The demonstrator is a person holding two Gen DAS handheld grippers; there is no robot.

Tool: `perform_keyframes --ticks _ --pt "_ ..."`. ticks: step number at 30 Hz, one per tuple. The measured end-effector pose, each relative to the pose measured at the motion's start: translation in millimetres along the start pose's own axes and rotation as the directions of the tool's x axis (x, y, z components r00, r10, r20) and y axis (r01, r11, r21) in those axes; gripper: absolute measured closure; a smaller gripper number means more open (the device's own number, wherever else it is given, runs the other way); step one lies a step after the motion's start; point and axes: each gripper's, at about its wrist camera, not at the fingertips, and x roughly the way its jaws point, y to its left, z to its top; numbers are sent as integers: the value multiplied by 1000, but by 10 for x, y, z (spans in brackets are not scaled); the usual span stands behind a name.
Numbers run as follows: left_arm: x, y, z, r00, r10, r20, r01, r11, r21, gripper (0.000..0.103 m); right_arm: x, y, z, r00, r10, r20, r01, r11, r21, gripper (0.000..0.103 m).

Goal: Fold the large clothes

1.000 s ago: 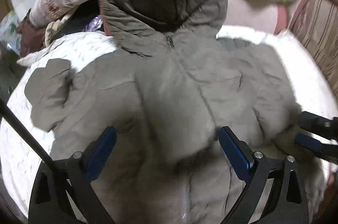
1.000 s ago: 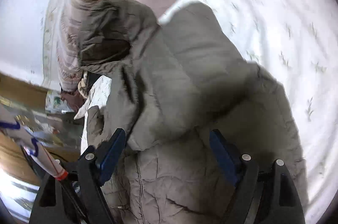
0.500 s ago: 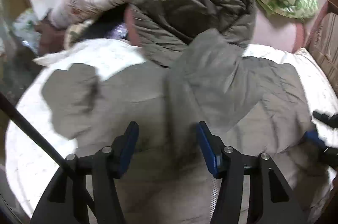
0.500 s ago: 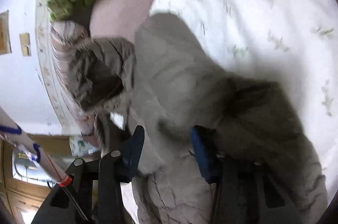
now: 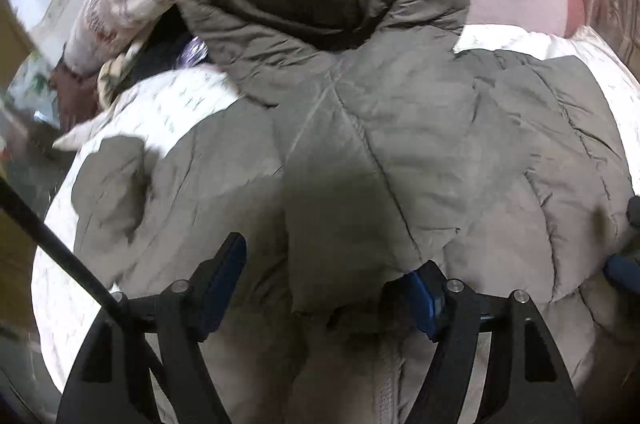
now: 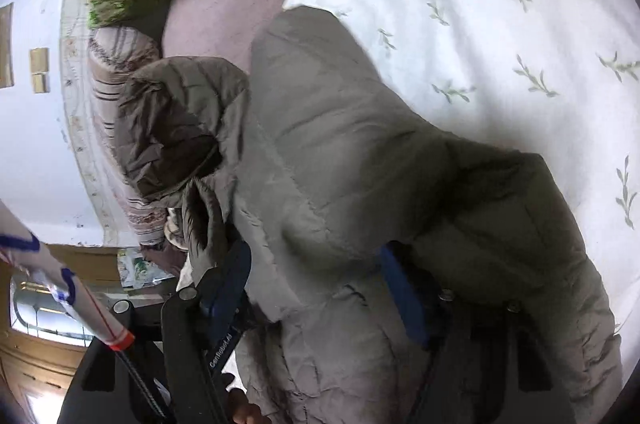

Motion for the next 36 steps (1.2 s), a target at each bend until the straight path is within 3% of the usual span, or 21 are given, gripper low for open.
perform_keyframes --ticks 3,5,6,8,10,13,16,17,18,19,20,21,23,25,27,29,31,32,33,34,36 --pt "47 231 88 999 -42 5 43 996 -80 30 41 14 6 998 -56 -5 56 998 -23 41" --pt "-28 556 64 999 -27 42 34 983 -180 31 56 -22 5 996 -90 -14 90 996 -17 54" --pt "-73 642 39 999 -12 53 22 979 -201 30 58 -36 8 996 -85 -14 85 996 -7 55" --pt "-202 909 -69 995 27 96 -2 969 -248 31 24 -53 12 998 -67 -12 67 998 -2 55" --pt "-262 1103 -198 992 17 125 20 958 -286 30 16 12 -8 998 -58 -9 57 998 -24 53" --pt "-131 1089 -234 997 -49 68 65 963 -261 30 43 90 -45 1000 5 -12 -5 999 -32 34" --pt "69 1083 -207 996 -87 13 87 955 -285 32 25 83 -62 1000 24 11 -24 1000 -19 33" --pt "118 1097 -192 996 -92 6 90 949 -301 45 44 83 -52 1000 17 7 -17 1000 -21 34" --pt "145 1135 -171 996 -94 4 91 944 -317 65 59 55 -40 1000 2 12 -2 1000 -13 38" --pt "138 1148 -162 996 -89 -1 84 943 -323 73 69 26 -33 1000 -20 17 20 1000 -5 54" --pt "150 1191 -159 996 -86 -1 81 941 -329 89 79 15 -24 999 -43 17 43 999 -8 72" --pt "125 1228 -152 996 -88 9 86 938 -337 100 92 23 -16 998 -63 19 63 998 -17 76" --pt "92 1298 -132 993 -118 27 120 930 -347 101 33 85 -8 997 -55 49 57 998 -39 92" --pt "101 1307 -93 994 -98 40 106 933 -345 101 -62 233 -11 991 -81 104 92 990 -110 93" --pt "305 1225 -58 998 -59 -21 51 955 -292 101 0 226 12 985 -137 101 149 981 -124 93" --pt "386 1189 -117 997 -62 -35 49 960 -276 100 116 57 44 987 -153 47 156 986 -57 89" --pt "229 1244 -190 994 -111 -4 105 953 -284 82 93 -21 34 995 -93 22 92 996 16 75" --pt "170 1279 -214 992 -130 5 125 947 -296 51 59 4 19 997 -69 22 69 997 16 51" --pt "18 1383 -266 988 -149 33 152 931 -332 30 -9 82 -13 999 -40 36 41 999 -15 36" --pt "-129 1487 -308 987 -146 71 162 918 -363 29 -82 179 -61 998 -29 61 33 997 -64 15" --pt "-379 1673 -356 982 -145 121 181 905 -386 29 -205 364 -184 996 -43 76 54 987 -150 11"
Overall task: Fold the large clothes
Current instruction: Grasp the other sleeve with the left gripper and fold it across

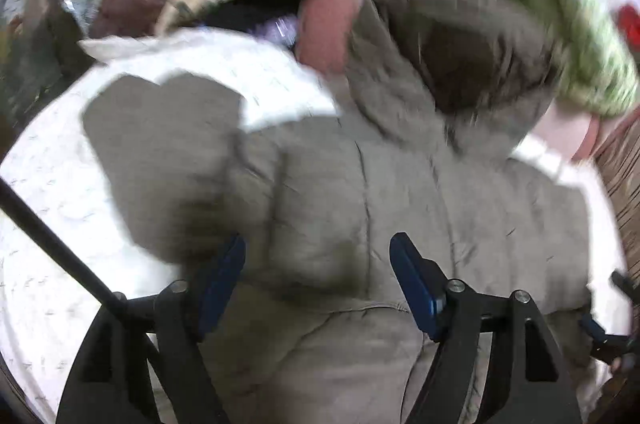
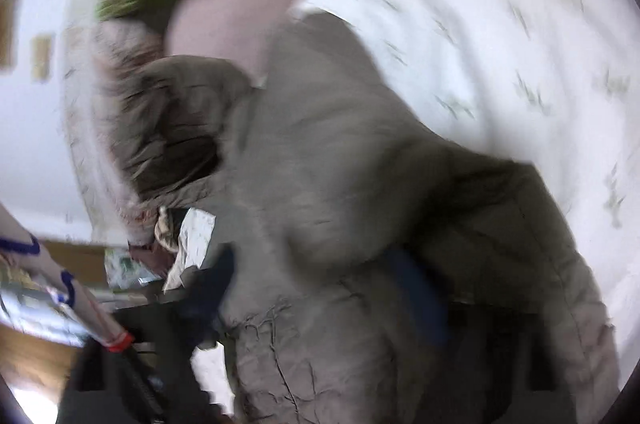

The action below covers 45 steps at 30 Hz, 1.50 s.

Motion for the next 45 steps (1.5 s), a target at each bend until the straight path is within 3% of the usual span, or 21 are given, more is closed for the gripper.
perform_keyframes --ticks 2,6,9,12,16,21,23,25,26,27,28,30,32,35,36,38,39,41,43,45 --pt "-367 243 61 999 -5 53 7 1000 -26 28 -165 202 -117 998 58 18 -56 996 -70 11" --pt "-670 755 47 994 74 86 -67 994 -90 22 -386 750 -418 997 71 23 -61 953 -297 11" --pt "-667 1076 54 992 114 54 -103 981 -166 22 -533 1211 -732 996 78 40 -51 886 -460 9" --pt "-609 1368 28 993 113 12 -108 968 -228 22 -568 1570 -1033 997 44 62 -3 836 -549 8" --pt "-487 1845 -6 996 62 -70 -83 932 -353 23 -337 2044 -1266 999 45 11 -29 781 -624 8" --pt "-166 2140 265 991 58 -118 -97 930 -355 22 193 2587 -1349 996 34 -77 -76 746 -662 8" --pt "44 2363 329 989 22 -145 -83 900 -428 23 451 2853 -1361 991 42 -129 -120 716 -688 8" --pt "374 2616 288 979 -54 -195 -60 843 -534 23 727 3000 -1359 983 42 -179 -155 716 -681 8" --pt "505 2705 253 974 -82 -211 -58 810 -583 23 894 3035 -1360 979 38 -201 -167 716 -678 10" --pt "678 2825 207 968 -128 -214 -45 755 -654 23 1029 3040 -1352 978 28 -206 -164 713 -682 11" --pt "776 2872 194 967 -146 -208 -35 732 -680 23 1157 3011 -1334 980 15 -201 -150 719 -679 12" --pt "992 2979 252 966 -151 -212 -40 718 -695 23 1392 2911 -1298 977 -2 -215 -145 732 -666 12" --pt "1161 3031 352 967 -153 -203 -30 726 -688 23 1547 2770 -1289 977 -38 -208 -112 740 -663 12" --pt "1290 2986 545 977 -80 -198 -67 767 -638 25 1662 2564 -1311 975 -71 -212 -91 741 -665 12" --pt "1312 2930 594 982 -83 -172 -44 777 -628 45 1651 2509 -1311 976 -66 -210 -93 741 -665 12" --pt "1374 2906 637 979 -118 -167 -14 777 -629 70 1606 2395 -1300 977 -61 -202 -88 753 -652 12" --pt "1396 2872 633 979 -118 -168 -14 778 -628 74 1578 2357 -1291 978 -50 -204 -95 760 -643 12" --pt "1333 2883 646 984 -96 -150 -20 777 -629 91 1498 2289 -1272 978 -25 -206 -113 770 -628 12" --pt "1165 2874 718 993 -73 -97 -5 777 -630 95 1427 2254 -1257 979 -33 -201 -103 773 -626 12" --pt "796 2743 887 1000 -2 -11 -5 821 -570 96 1316 2248 -1238 981 -19 -191 -107 770 -629 12"
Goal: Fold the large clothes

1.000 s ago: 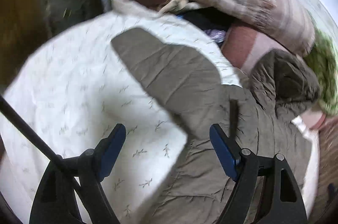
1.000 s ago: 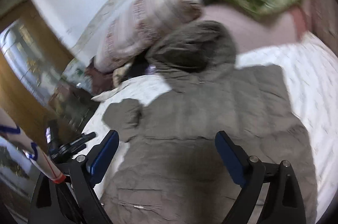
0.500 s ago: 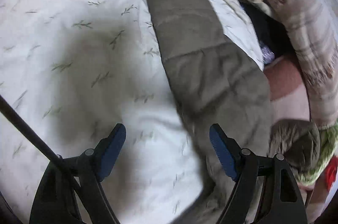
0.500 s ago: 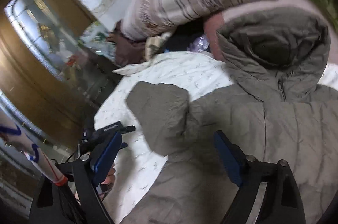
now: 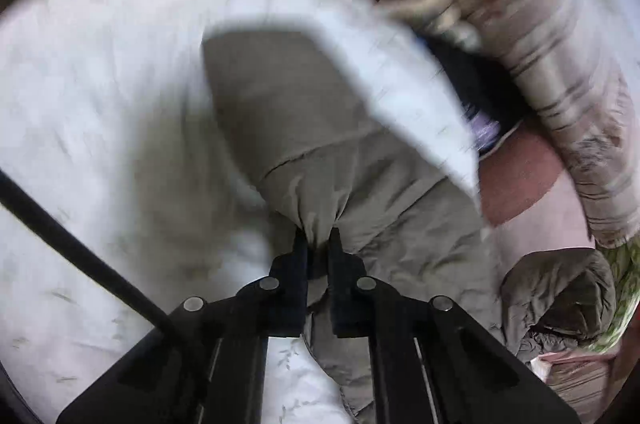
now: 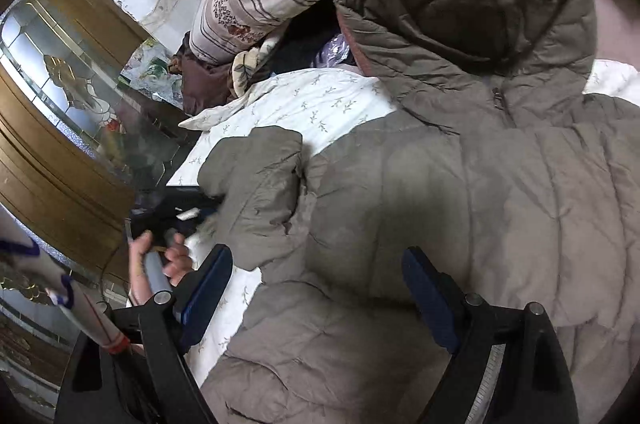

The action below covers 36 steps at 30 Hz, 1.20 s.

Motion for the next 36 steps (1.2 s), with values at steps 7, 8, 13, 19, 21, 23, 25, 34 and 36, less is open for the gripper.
perform_keyframes --ticks 7,8,13,19,21,23,25,34,36 --pt "-1058 -1030 -354 965 -74 251 -18 938 347 98 -612 -82 -28 993 63 98 -66 997 27 12" --pt "-1110 -1200 -439 961 -91 262 -20 919 393 98 -727 -123 -45 991 68 114 -72 997 30 12" --pt "-1420 -2106 -1507 952 -177 249 -44 727 686 98 -1061 -461 -221 987 35 155 -48 996 81 12" --pt "-886 -2392 -2544 991 -137 -4 82 568 819 93 -1090 -1086 -317 987 -39 156 13 986 164 12" --pt "-828 -2396 -2697 987 -137 -89 151 550 821 67 -1060 -1273 -321 986 -58 156 27 981 193 12" --pt "-924 -2375 -2731 982 -168 -92 170 550 817 35 -998 -1418 -326 989 -55 135 21 971 237 12" --pt "-1078 -2259 -2668 970 -211 -123 227 587 777 32 -950 -1452 -310 992 -37 122 6 969 246 12" --pt "-819 -1167 -1720 992 -11 -122 57 924 378 27 -725 -524 32 1000 27 4 -26 995 -97 9" --pt "-635 -957 -1633 988 46 -149 2 953 303 28 -524 -139 209 1000 0 -28 -6 980 -201 9"
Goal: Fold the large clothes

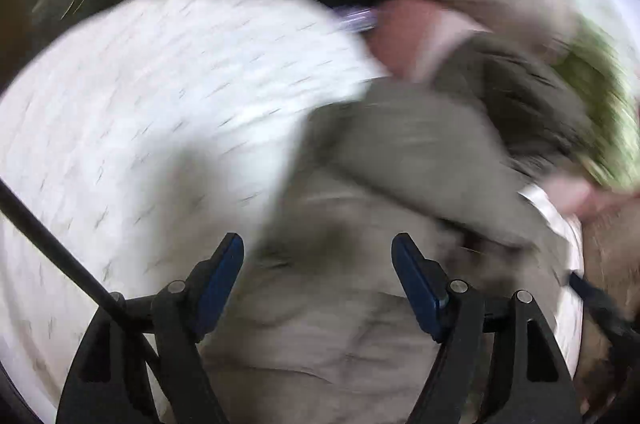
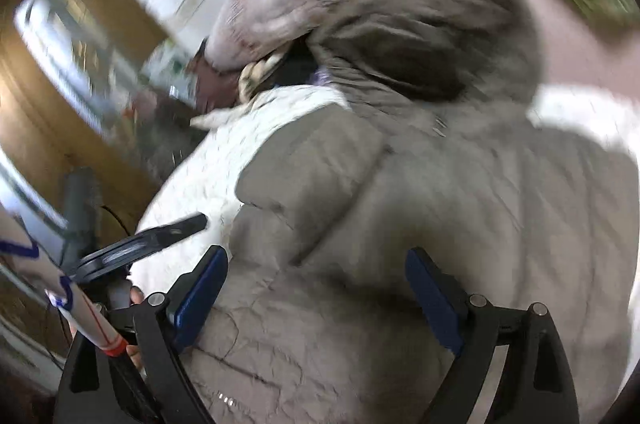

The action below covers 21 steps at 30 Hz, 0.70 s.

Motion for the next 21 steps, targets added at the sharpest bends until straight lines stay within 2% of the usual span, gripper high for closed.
perform_keyframes --ticks 2,4,7,10,12,13,14,15,16,17,18,19,21 --pt "216 136 27 997 40 -61 -43 998 -36 31 217 319 199 999 -27 -35 22 992 -121 10" --pt "349 199 29 995 19 -95 -26 997 -68 31 487 560 350 992 -118 -50 102 964 -245 10" --pt "484 351 12 988 -48 -149 25 988 -154 31 946 790 443 969 -223 -103 164 900 -404 10" --pt "583 445 -10 980 -70 -184 29 976 -217 34 1395 967 380 935 -318 -156 184 811 -555 10" --pt "586 352 -4 982 -49 -183 17 985 -173 38 1614 978 309 904 -398 -154 224 749 -623 12" --pt "573 316 -6 983 -30 -180 3 989 -145 40 1671 953 281 893 -428 -141 249 730 -636 19" --pt "562 274 -12 984 -11 -176 -11 993 -121 51 1705 922 254 877 -463 -132 282 717 -638 45" --pt "550 259 -24 985 -6 -173 -13 994 -110 60 1699 884 241 866 -482 -135 302 718 -627 54" --pt "538 226 -37 984 -16 -178 -3 994 -108 63 1653 851 243 869 -478 -131 310 730 -609 60" --pt "530 236 -48 984 -20 -177 1 994 -107 68 1538 813 268 878 -466 -110 328 753 -571 76" --pt "515 240 -52 985 -21 -171 4 995 -101 71 1377 761 316 889 -449 -87 350 790 -504 80" --pt "472 216 -59 987 -17 -159 3 996 -89 71 1169 702 362 911 -407 -66 346 842 -413 81" --pt "354 141 -89 990 -29 -138 21 998 -62 71 656 504 392 953 -304 3 298 934 -195 81"
